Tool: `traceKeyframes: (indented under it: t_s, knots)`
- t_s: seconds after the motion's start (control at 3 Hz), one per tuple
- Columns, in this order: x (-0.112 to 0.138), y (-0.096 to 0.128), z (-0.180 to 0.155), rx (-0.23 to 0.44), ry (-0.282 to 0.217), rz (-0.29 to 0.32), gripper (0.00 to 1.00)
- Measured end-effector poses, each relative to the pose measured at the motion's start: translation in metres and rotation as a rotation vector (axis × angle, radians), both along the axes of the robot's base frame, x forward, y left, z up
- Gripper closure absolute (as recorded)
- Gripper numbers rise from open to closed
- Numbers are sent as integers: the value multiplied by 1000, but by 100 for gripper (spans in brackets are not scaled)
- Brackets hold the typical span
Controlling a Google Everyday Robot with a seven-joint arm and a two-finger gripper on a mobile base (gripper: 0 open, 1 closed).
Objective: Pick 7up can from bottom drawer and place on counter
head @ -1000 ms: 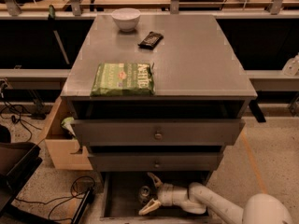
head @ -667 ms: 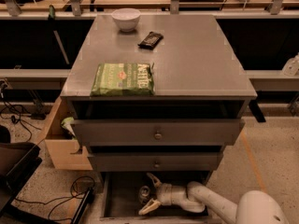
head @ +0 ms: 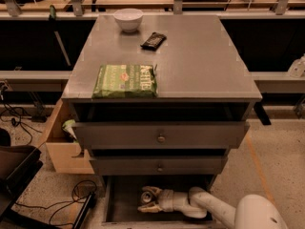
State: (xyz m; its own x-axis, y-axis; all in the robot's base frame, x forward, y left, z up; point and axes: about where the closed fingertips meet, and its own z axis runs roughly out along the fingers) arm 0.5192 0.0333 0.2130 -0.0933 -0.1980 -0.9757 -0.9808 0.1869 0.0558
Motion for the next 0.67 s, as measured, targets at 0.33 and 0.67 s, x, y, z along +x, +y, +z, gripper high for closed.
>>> traceKeyframes:
  t_s: [0.33,0.67]
  knots:
    - [-1,2,0,2,1,3,64]
    - [-2,4,0,4,2,6,87]
